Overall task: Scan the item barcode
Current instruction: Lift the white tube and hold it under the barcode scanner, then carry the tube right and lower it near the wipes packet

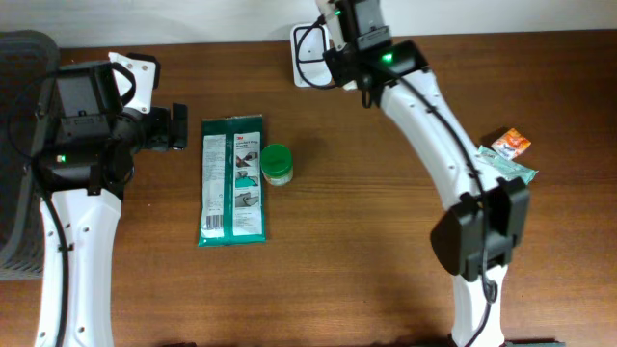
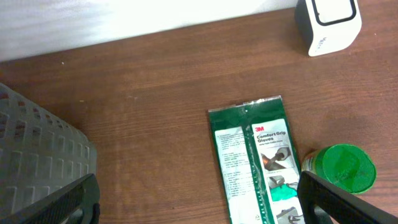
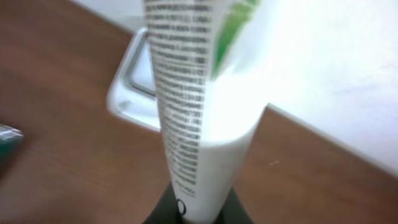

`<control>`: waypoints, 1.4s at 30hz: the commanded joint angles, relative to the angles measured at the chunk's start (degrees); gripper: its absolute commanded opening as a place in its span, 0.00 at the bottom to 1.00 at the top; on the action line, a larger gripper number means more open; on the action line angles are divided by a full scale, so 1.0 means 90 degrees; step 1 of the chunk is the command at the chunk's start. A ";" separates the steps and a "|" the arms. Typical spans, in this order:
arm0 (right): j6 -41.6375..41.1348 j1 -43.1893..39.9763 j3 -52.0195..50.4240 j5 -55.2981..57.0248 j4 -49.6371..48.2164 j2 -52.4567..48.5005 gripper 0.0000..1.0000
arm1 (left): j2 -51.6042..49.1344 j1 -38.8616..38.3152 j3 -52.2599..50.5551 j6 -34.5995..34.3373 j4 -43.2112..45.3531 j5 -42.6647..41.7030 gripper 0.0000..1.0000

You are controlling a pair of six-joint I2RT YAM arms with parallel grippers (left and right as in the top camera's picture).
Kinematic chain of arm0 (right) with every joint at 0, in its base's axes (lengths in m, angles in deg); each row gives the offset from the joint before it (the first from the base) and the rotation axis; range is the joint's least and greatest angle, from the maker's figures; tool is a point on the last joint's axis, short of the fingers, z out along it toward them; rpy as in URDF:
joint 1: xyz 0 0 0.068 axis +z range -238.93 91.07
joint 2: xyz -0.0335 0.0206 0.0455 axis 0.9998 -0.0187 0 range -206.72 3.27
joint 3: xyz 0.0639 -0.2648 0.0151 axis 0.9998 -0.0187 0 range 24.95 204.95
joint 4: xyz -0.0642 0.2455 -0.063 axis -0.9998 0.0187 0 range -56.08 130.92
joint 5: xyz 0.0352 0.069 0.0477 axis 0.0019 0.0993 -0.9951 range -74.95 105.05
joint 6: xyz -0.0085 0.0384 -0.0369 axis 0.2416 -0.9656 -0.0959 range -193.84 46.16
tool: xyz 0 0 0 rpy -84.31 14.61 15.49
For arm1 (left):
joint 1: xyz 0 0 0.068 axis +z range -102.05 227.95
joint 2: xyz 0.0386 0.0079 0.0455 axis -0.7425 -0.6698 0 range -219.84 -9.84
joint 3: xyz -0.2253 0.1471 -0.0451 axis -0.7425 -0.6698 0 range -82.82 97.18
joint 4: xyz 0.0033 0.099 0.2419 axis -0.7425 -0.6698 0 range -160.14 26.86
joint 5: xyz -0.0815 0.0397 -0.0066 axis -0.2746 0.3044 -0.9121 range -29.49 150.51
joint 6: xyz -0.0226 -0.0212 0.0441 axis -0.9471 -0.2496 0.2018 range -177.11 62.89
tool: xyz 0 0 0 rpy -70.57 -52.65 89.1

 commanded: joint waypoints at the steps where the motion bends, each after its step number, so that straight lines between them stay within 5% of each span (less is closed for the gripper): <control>1: 0.1690 0.0398 0.0243 0.2234 -0.1331 -0.0561 0.04 | 0.0061 -0.0007 0.0078 0.0056 0.0007 -0.0095 0.99; 6: 0.3614 0.0478 0.0243 0.3849 -0.3497 -0.1656 0.04 | 0.0061 -0.0007 0.0078 0.0056 0.0007 -0.0095 0.99; 20: 0.3536 0.0525 0.0243 0.4311 -0.3473 -0.1892 0.04 | 0.0061 -0.0007 0.0078 0.0056 0.0007 -0.0092 0.99; 23: 0.2268 0.0610 0.0243 0.3580 -0.2038 -0.0918 0.04 | 0.0061 -0.0007 0.0078 0.0056 0.0007 -0.0092 0.99; 28: -0.1166 0.0316 0.0243 0.0804 0.1037 0.1319 0.04 | 0.0061 -0.0007 0.0078 0.0056 0.0007 -0.0092 0.99; 33: -0.4044 -0.1914 0.0024 -0.0692 0.4357 0.1982 0.04 | 0.0061 -0.0007 0.0078 0.0056 0.0007 -0.0092 0.99; 37: -0.4053 -0.3725 -0.1843 -0.2040 0.3313 0.1729 0.04 | 0.0061 -0.0007 0.0078 0.0056 0.0007 -0.0092 0.99; 42: -0.3837 -0.4048 -0.4206 -0.2123 0.0600 0.1729 0.04 | 0.0061 -0.0007 0.0078 0.0056 0.0007 -0.0092 0.99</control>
